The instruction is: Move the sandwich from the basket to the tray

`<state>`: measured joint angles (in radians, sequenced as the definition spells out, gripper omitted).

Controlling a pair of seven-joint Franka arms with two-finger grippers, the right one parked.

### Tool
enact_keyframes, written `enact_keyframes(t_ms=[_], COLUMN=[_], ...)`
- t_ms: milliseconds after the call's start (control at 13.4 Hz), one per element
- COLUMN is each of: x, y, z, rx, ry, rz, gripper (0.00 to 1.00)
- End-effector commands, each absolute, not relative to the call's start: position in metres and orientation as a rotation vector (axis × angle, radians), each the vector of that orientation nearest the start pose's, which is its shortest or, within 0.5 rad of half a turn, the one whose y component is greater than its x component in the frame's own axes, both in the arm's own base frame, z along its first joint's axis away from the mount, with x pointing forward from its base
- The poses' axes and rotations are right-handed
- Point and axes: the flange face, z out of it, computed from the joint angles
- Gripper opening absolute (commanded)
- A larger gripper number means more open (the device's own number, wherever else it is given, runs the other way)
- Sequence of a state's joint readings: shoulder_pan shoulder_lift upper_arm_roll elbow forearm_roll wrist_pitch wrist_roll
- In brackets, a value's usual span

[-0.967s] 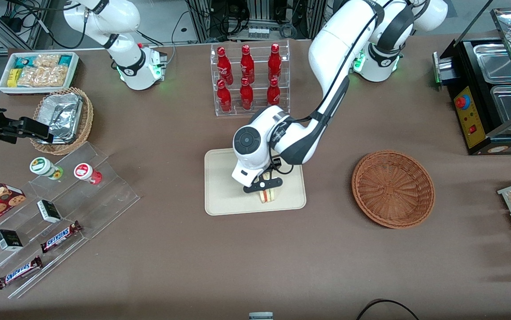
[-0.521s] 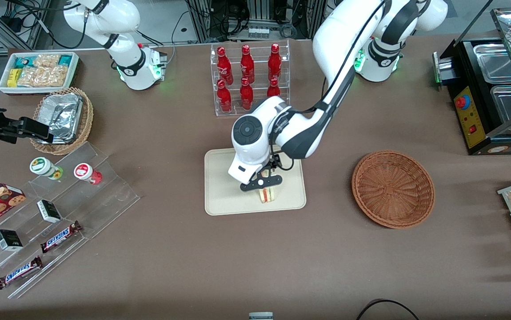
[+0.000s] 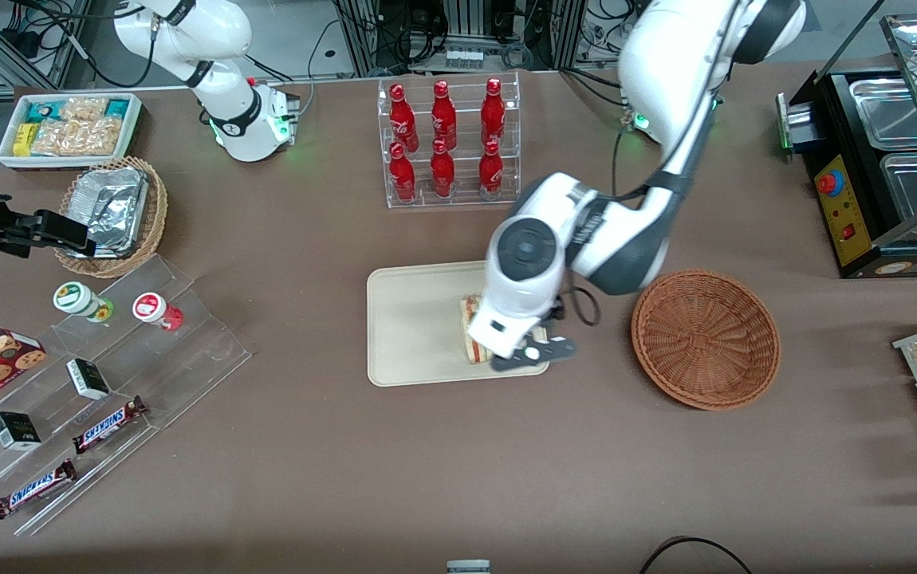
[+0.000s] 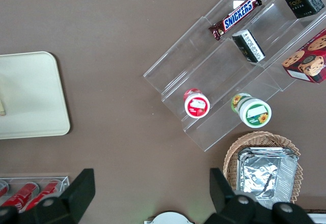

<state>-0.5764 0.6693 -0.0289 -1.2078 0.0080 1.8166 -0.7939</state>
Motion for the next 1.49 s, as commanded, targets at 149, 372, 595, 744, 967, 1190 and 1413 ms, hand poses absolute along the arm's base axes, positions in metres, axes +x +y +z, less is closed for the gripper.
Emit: enact_keyframes(t_ms=[149, 372, 595, 744, 967, 1190, 1413], x=[0.609, 0.616, 0.622, 0.618, 0.612, 0.602, 0.583], y=[-0.321, -0.266, -0.201, -0.169, -0.118, -0.099, -0.067], z=[0.408, 0.415, 0.427, 0.44, 0.468, 0.489, 0.514], rx=[-3.104, -3.109, -3.154, -3.158, -3.163, -3.152, -3.159], ry=[-0.168, -0.13, -0.068, 0.003, 0.079, 0.096, 0.096], rz=[0.165, 0.185, 0.22, 0.241, 0.277, 0.278, 0.284], gripper=[1.0, 1.0, 1.0, 1.0, 1.0, 1.0, 1.0])
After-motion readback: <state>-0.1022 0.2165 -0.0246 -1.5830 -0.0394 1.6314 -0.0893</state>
